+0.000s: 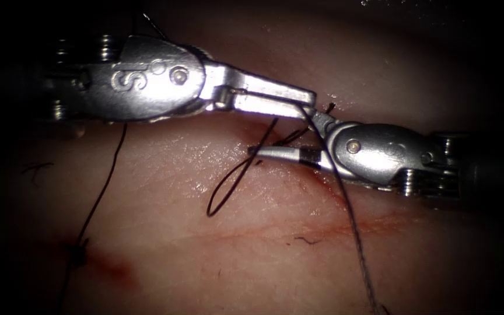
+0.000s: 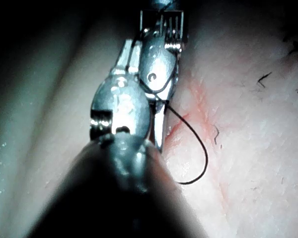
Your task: Wound Closure
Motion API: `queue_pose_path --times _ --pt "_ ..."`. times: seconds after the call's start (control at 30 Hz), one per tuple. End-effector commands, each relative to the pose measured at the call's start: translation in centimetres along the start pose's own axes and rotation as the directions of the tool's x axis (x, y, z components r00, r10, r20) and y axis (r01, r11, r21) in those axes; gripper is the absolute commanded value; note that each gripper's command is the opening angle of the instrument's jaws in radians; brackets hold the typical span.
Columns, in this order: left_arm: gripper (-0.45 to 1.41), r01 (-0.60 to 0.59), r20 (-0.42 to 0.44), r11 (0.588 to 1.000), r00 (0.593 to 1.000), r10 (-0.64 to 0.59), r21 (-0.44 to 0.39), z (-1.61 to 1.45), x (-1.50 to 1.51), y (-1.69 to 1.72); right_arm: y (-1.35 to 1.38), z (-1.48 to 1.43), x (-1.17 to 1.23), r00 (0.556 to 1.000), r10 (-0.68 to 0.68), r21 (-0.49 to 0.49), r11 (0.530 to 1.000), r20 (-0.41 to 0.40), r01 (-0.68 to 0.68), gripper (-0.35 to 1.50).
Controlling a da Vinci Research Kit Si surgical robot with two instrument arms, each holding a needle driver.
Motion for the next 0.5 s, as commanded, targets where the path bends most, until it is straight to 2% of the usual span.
queue_pose_path --times 0.03,0.13,0.23,0.3,0.33,0.37,0.5 --pt "-0.45 0.000 -0.004 1.000 1.000 0.000 -0.002 0.07 -0.06 -0.06 -0.08 0.15 -0.10 1.000 0.000 0.005 1.000 -0.004 0.000 0.62" --pt "-0.45 0.000 -0.017 1.000 1.000 -0.001 -0.003 0.13 -0.12 -0.17 -0.12 0.22 -0.18 1.000 -0.005 0.006 1.000 -0.007 0.005 0.61" --pt "-0.45 0.000 -0.021 1.000 1.000 0.000 0.000 0.17 -0.19 -0.28 -0.16 0.24 -0.19 1.000 -0.008 0.014 1.000 -0.012 0.009 0.42" --pt "-0.45 0.000 -0.024 1.000 1.000 0.000 0.002 0.19 -0.24 -0.36 -0.18 0.25 -0.18 1.000 -0.008 0.031 0.999 -0.029 0.009 0.05" --pt "-0.45 -0.001 -0.025 1.000 1.000 0.001 0.002 0.20 -0.27 -0.39 -0.19 0.25 -0.17 0.999 -0.008 0.044 0.999 -0.040 0.009 -0.27" --pt "-0.45 -0.001 -0.026 1.000 1.000 0.001 0.003 0.20 -0.30 -0.42 -0.21 0.25 -0.16 0.999 -0.007 0.057 0.998 -0.052 0.010 -0.35" --pt "-0.45 -0.005 -0.028 1.000 1.000 0.005 0.005 0.21 -0.47 -0.56 -0.28 0.30 -0.10 0.994 -0.013 0.087 0.996 -0.105 0.022 -0.35"
